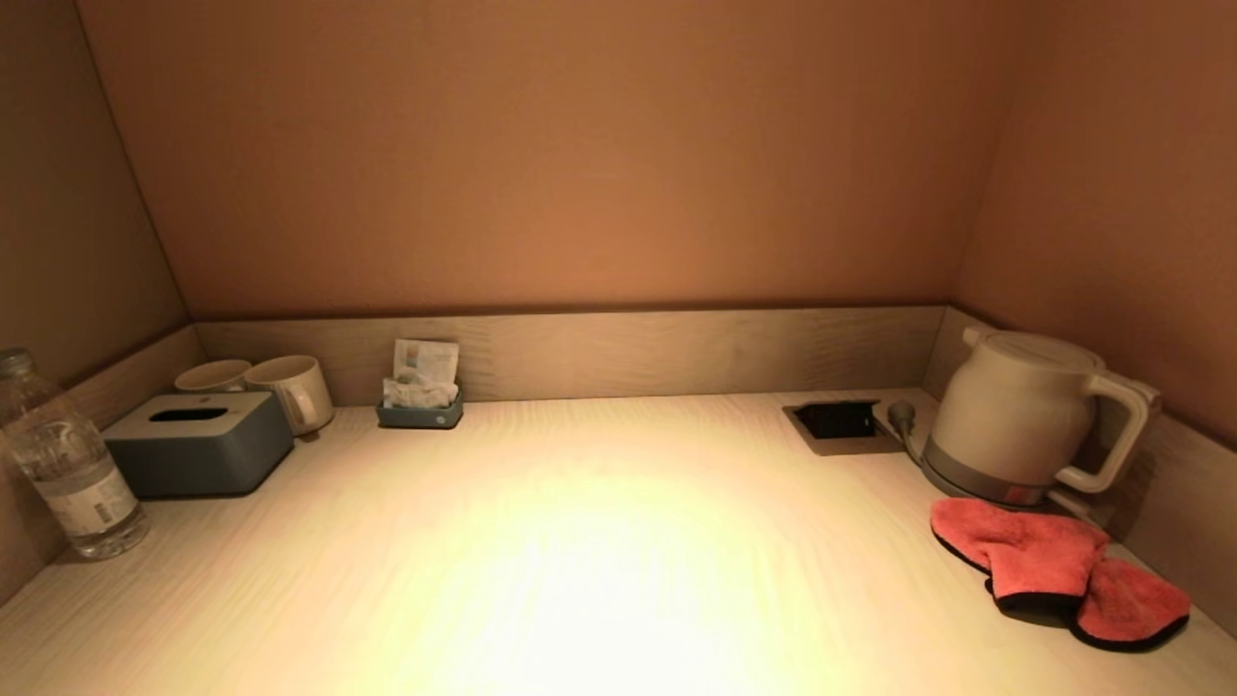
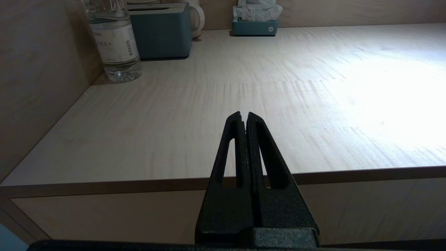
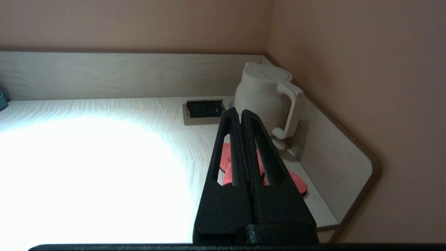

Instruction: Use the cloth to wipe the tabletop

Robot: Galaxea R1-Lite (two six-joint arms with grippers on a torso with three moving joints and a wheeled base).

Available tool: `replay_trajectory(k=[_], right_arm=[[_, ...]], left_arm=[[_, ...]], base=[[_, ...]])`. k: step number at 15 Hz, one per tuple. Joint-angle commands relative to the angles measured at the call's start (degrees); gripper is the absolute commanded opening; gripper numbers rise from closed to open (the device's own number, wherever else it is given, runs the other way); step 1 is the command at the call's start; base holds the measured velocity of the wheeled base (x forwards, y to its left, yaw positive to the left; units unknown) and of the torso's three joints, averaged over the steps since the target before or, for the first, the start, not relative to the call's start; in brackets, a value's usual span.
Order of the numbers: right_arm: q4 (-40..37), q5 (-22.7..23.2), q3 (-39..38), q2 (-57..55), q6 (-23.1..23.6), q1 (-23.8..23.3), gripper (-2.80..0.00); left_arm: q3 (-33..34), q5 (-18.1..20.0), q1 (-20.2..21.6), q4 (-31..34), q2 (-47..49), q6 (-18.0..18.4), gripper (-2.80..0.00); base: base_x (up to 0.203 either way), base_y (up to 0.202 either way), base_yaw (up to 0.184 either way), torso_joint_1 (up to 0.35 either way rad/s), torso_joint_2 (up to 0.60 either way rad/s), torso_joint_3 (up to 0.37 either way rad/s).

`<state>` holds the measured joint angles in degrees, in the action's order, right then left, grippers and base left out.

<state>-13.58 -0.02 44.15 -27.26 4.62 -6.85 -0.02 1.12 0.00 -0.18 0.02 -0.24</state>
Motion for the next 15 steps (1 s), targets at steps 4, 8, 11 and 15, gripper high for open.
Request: replay_trajectory(k=[4, 8, 11, 15], right_arm=[[-6.7, -0.3, -0.8, 4.6, -0.2, -0.2, -2.80], [-7.4, -0.6, -2.9, 8.8, -0.6, -0.5, -2.80], [-7.3, -0.7, -4.8, 11.0, -1.0, -0.7, -2.80], [-7.0, -1.4, -4.9, 11.2, -3.8, -0.1, -2.80]], left_arm=[[-0.1, 0.0, -0.1, 0.0, 0.0, 0.0, -2.80], [-0.1, 0.0, 0.0, 0.0, 0.1, 0.0, -2.80], [-0.1, 0.0, 0.0, 0.0, 0.0, 0.0, -2.80], [0.0, 0.0, 0.0, 0.0, 0.1, 0.0, -2.80]], base=[[0.000, 0.000, 0.000, 0.000, 0.00, 0.000], [0.000, 0.000, 0.000, 0.000, 0.00, 0.000], [0.000, 0.000, 0.000, 0.000, 0.00, 0.000], [0.000, 0.000, 0.000, 0.000, 0.00, 0.000]])
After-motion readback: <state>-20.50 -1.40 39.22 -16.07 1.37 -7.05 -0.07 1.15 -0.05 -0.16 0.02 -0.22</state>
